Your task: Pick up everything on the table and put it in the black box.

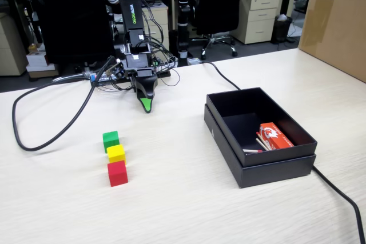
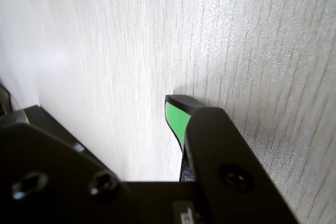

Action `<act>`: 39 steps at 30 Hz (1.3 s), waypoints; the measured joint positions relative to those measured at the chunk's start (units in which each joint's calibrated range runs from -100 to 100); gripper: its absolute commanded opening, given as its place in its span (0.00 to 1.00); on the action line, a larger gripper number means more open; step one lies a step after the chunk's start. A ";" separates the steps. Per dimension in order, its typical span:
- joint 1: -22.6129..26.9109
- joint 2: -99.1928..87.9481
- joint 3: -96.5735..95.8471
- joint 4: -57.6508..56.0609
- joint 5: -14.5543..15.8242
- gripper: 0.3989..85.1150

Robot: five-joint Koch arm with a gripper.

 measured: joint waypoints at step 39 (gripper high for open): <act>-0.20 0.91 1.28 -0.46 0.05 0.56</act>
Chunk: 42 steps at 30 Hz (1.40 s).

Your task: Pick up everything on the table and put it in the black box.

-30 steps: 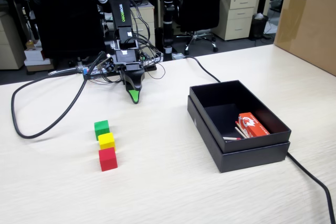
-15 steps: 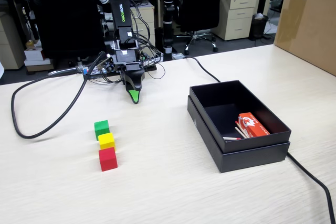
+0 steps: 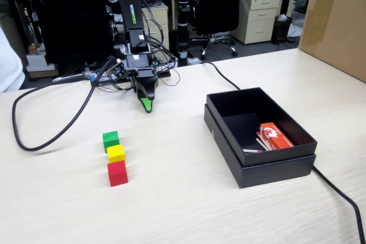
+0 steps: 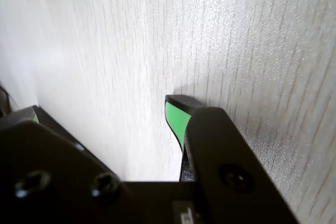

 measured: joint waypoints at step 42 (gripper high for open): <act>-10.55 64.98 70.74 -47.93 -0.24 0.55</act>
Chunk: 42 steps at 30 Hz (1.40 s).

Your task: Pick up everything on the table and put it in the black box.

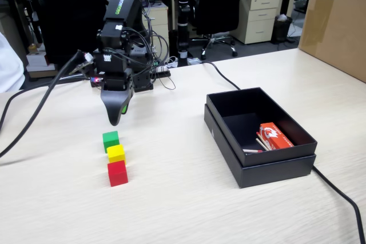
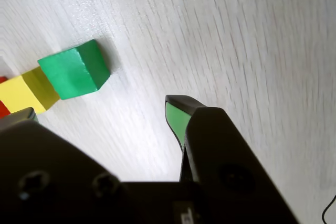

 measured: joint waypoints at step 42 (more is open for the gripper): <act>-0.68 15.02 4.84 8.05 16.85 0.55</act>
